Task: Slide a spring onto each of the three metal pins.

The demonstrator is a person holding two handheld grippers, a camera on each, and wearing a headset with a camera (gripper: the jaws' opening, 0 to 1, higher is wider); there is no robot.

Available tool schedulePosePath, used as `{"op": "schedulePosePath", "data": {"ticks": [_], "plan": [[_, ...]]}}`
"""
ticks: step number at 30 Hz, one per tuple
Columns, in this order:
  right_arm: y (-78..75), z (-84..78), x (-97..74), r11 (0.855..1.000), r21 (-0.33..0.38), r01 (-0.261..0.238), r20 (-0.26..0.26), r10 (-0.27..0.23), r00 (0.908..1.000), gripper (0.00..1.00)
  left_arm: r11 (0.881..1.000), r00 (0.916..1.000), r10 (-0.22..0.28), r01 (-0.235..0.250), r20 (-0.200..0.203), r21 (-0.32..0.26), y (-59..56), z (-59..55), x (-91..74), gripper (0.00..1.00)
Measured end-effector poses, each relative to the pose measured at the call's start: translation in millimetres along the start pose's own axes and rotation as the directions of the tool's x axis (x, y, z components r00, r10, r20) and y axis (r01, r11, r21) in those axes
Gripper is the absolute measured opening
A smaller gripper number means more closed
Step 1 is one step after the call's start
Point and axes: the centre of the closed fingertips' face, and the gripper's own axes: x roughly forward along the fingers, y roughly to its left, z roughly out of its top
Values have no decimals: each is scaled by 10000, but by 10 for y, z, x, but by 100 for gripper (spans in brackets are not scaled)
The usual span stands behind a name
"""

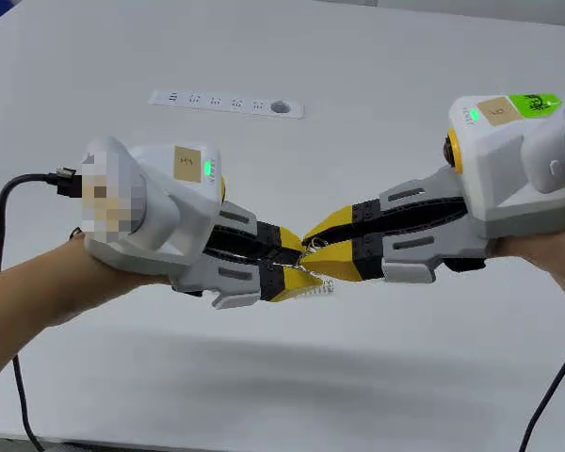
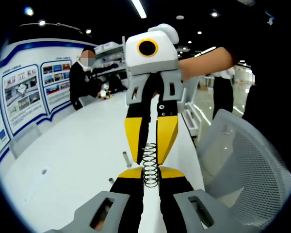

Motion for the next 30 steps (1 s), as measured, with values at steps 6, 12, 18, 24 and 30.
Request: {"op": "schedulePosePath", "data": {"ticks": [6,12,18,24,30], "plan": [[-24,16,1,9997,143,197,19,-197,9998,10,9994,9999,147,-144,89,-310,28,9,-19,11],[-84,63,-63,9991,13,413,11,-413,9991,10,9986,9985,450,-441,306,-286,73,43,-62,13],[-235,79,-220,9948,96,1010,67,-1010,9949,10,9941,9950,978,-968,180,-491,197,-14,-174,22],[-420,-25,-432,9838,335,1760,-83,-1759,9844,10,9822,9837,1718,-1669,525,-861,316,-5,-340,28],[-646,-195,-669,9612,612,2690,-474,-2664,9627,10,9692,9738,2273,-2265,-31,-969,402,-215,-518,33]]}}
